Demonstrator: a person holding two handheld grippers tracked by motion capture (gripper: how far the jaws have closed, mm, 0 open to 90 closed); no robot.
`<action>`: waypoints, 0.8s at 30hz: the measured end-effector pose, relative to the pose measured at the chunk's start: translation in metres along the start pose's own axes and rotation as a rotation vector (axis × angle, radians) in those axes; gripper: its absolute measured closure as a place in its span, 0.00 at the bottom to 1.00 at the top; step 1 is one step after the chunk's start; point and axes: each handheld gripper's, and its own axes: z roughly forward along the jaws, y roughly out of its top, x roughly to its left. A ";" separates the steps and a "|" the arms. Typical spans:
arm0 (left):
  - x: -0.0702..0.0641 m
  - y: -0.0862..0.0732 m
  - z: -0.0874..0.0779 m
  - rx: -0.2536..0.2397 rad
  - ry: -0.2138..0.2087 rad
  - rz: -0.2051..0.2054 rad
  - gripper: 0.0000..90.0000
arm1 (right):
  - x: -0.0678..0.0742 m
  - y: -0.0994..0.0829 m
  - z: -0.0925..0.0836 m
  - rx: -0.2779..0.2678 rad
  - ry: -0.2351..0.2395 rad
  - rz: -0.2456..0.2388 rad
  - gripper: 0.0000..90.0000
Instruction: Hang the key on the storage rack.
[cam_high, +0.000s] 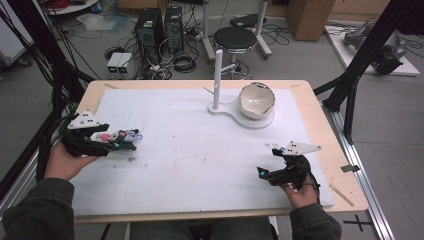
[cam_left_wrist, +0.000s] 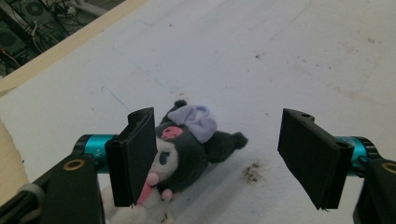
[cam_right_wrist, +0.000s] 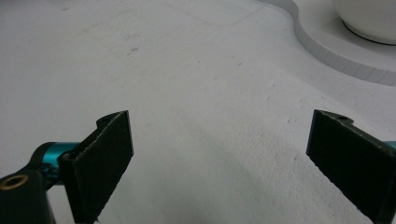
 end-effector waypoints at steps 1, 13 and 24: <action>0.000 0.000 0.000 0.000 0.000 0.000 0.32 | 0.000 0.000 0.000 0.002 0.000 -0.003 0.07; 0.034 -0.012 0.032 0.087 -0.053 0.065 0.33 | -0.003 -0.001 0.006 0.020 0.010 0.001 0.07; 0.045 -0.019 0.056 0.221 -0.077 0.067 0.31 | -0.004 -0.002 0.007 0.024 0.021 0.012 0.07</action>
